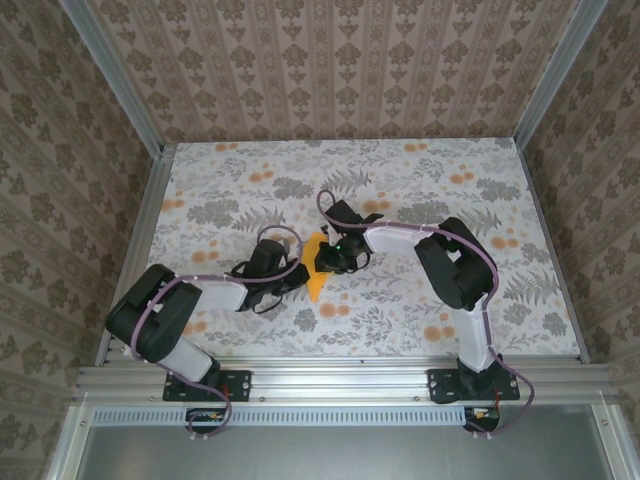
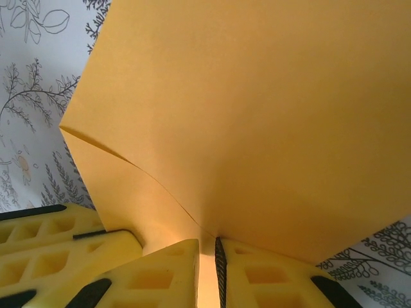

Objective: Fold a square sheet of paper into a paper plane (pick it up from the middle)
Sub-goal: Fold the wing for the fifth time at the center of the table.

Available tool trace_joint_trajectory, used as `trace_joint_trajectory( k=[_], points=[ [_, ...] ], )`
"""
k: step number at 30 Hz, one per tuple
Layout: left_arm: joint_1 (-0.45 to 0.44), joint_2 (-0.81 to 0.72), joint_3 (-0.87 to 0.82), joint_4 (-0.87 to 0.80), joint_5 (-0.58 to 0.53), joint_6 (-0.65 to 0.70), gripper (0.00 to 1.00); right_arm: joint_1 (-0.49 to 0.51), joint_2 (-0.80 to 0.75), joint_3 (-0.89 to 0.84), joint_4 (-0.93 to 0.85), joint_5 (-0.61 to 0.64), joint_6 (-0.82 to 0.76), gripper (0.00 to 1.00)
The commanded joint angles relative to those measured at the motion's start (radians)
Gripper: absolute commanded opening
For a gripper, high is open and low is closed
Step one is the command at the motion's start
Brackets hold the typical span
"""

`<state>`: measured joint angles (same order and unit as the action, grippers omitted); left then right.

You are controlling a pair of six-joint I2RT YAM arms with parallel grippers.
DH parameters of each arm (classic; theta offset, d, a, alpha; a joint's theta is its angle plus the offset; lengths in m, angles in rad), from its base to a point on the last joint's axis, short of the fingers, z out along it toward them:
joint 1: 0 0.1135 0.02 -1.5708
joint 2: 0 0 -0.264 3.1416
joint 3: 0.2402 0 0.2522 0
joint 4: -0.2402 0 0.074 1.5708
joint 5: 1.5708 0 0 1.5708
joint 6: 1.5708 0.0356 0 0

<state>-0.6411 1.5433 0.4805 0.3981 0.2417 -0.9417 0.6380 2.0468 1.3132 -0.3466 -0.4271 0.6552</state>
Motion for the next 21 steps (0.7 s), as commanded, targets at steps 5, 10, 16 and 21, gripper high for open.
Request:
trace_joint_trajectory(
  k=[5, 10, 16, 21],
  points=[
    [-0.009, 0.019, -0.020, 0.089, 0.072, 0.037, 0.16, -0.014, 0.045, -0.028, 0.000, 0.010, 0.023, 0.18],
    [-0.021, 0.015, -0.029, 0.062, 0.070, 0.063, 0.17, -0.015, 0.054, -0.024, -0.009, 0.016, 0.030, 0.18],
    [-0.056, 0.008, -0.027, -0.005, 0.026, 0.123, 0.12, -0.018, 0.059, -0.023, -0.021, 0.022, 0.042, 0.17],
    [-0.087, 0.011, 0.006, -0.098, -0.050, 0.189, 0.03, -0.023, 0.058, -0.029, -0.018, 0.019, 0.056, 0.18]
  ],
)
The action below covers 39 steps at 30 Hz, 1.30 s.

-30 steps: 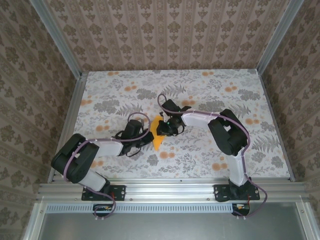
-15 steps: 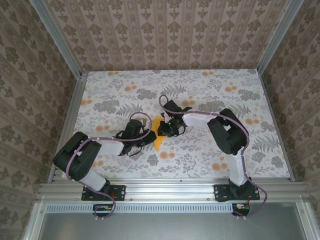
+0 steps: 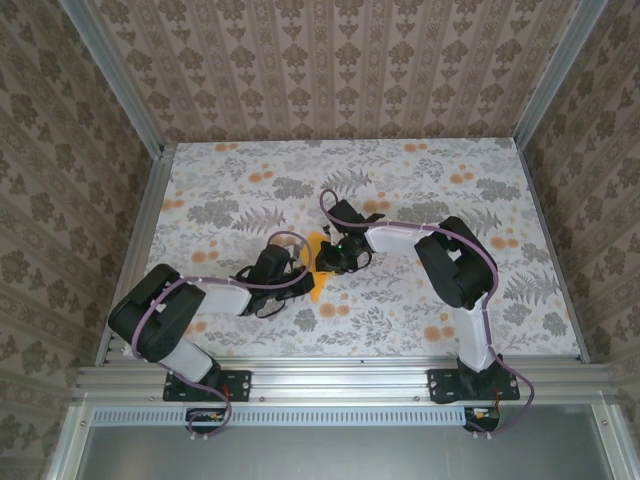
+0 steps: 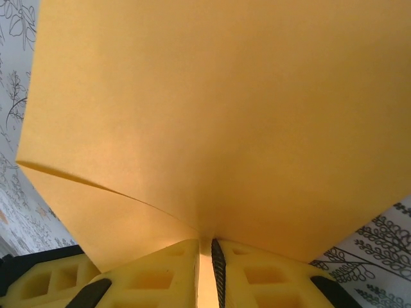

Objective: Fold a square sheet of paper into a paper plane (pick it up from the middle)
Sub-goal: Fold the wing for the fifth time at the center of the table.

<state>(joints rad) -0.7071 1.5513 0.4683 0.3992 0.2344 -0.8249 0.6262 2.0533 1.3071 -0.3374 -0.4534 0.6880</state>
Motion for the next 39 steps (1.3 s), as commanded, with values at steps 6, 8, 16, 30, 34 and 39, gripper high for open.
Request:
trace_joint_trajectory(
  k=[6, 8, 16, 30, 34, 39],
  points=[
    [-0.039, 0.007, 0.058, -0.187, -0.060, 0.208, 0.00, -0.028, -0.040, -0.053, 0.029, -0.005, 0.041, 0.21],
    [-0.040, 0.008, 0.067, -0.210, -0.049, 0.255, 0.00, -0.034, -0.084, -0.058, 0.027, 0.002, 0.041, 0.21],
    [-0.041, 0.019, 0.094, -0.268, -0.039, 0.396, 0.00, -0.036, -0.101, -0.077, 0.021, 0.003, 0.059, 0.14],
    [-0.039, 0.038, 0.139, -0.272, -0.028, 0.434, 0.00, -0.034, -0.040, -0.083, 0.046, -0.108, 0.054, 0.15],
    [-0.040, 0.039, 0.139, -0.260, -0.029, 0.428, 0.00, -0.034, -0.047, -0.103, 0.075, -0.134, 0.067, 0.15],
    [-0.039, 0.040, 0.137, -0.250, -0.029, 0.419, 0.00, -0.034, -0.062, -0.115, 0.084, -0.148, 0.067, 0.15]
  ],
)
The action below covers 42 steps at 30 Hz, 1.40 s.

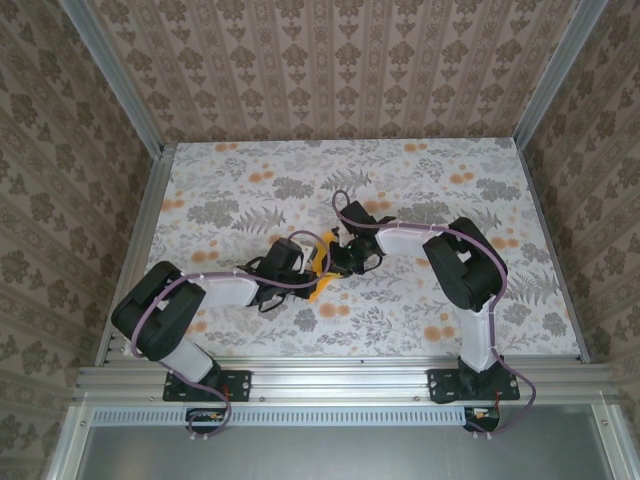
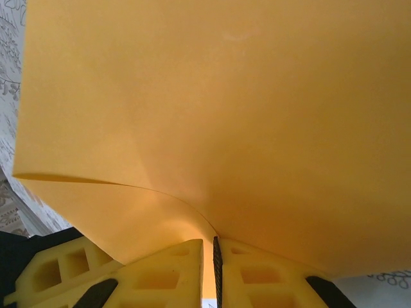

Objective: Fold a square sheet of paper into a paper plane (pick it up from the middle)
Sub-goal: Fold the wing for the fifth time at the center of the table.

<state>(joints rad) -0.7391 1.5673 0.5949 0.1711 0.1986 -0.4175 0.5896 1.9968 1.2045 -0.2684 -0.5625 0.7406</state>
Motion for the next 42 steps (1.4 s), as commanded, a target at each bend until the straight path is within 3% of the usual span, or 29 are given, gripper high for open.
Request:
trace_joint_trajectory(
  k=[1, 11, 15, 20, 24, 31, 42],
  points=[
    [-0.006, 0.025, 0.009, -0.022, 0.007, 0.010, 0.00, 0.003, -0.012, -0.015, 0.012, -0.039, 0.013, 0.15],
    [-0.008, 0.015, -0.002, 0.000, 0.004, -0.009, 0.01, 0.003, 0.004, -0.034, -0.029, 0.033, 0.006, 0.14],
    [-0.008, -0.007, -0.042, 0.060, 0.024, -0.043, 0.12, 0.001, 0.016, -0.042, -0.037, 0.079, 0.047, 0.14],
    [-0.016, -0.036, -0.094, 0.112, 0.040, -0.078, 0.15, -0.002, 0.023, -0.059, -0.023, 0.100, 0.099, 0.13],
    [-0.026, -0.045, -0.105, 0.095, 0.030, -0.067, 0.13, -0.007, 0.028, -0.069, -0.014, 0.100, 0.122, 0.13],
    [-0.073, -0.052, -0.091, 0.028, -0.071, 0.002, 0.00, -0.016, 0.003, -0.091, 0.029, 0.075, 0.172, 0.15],
    [-0.113, -0.048, -0.046, -0.084, -0.199, 0.138, 0.00, -0.069, -0.177, -0.204, 0.277, 0.012, 0.390, 0.35]
  ],
)
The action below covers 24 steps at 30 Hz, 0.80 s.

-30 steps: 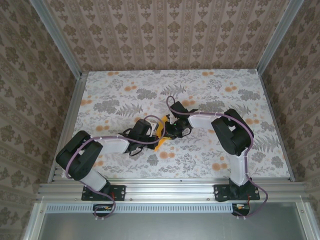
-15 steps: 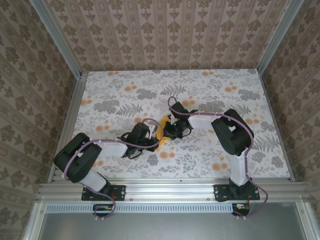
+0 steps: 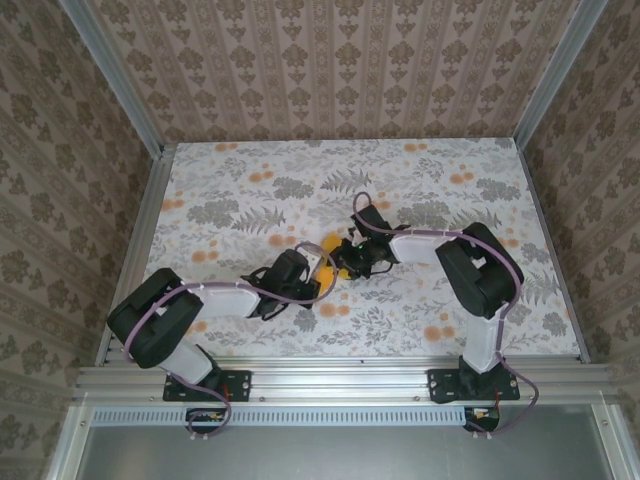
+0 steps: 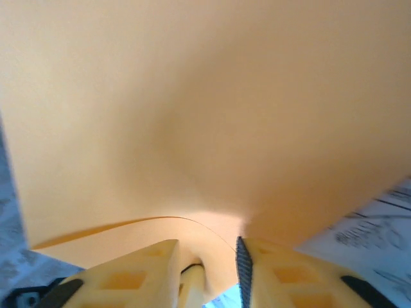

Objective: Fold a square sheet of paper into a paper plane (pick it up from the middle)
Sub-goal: Fold the wing for the fifth time at the center of the table.

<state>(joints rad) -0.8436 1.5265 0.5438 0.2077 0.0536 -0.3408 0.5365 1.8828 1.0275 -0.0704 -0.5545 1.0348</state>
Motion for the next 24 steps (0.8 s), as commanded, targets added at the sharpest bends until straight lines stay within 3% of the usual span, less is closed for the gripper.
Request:
trace_joint_trajectory(
  k=[1, 12, 18, 24],
  points=[
    [-0.012, -0.005, 0.012, -0.128, -0.063, 0.069, 0.00, -0.018, -0.076, -0.038, 0.094, 0.001, 0.117, 0.38],
    [-0.090, 0.012, 0.036, -0.157, -0.209, 0.173, 0.00, 0.010, -0.038, 0.043, 0.051, -0.031, 0.254, 0.56],
    [-0.119, 0.042, 0.063, -0.170, -0.251, 0.200, 0.00, 0.039, 0.017, 0.121, -0.055, -0.020, 0.223, 0.54],
    [-0.126, 0.044, 0.076, -0.178, -0.273, 0.202, 0.00, 0.040, 0.026, 0.141, -0.173, 0.009, 0.177, 0.44]
  ],
)
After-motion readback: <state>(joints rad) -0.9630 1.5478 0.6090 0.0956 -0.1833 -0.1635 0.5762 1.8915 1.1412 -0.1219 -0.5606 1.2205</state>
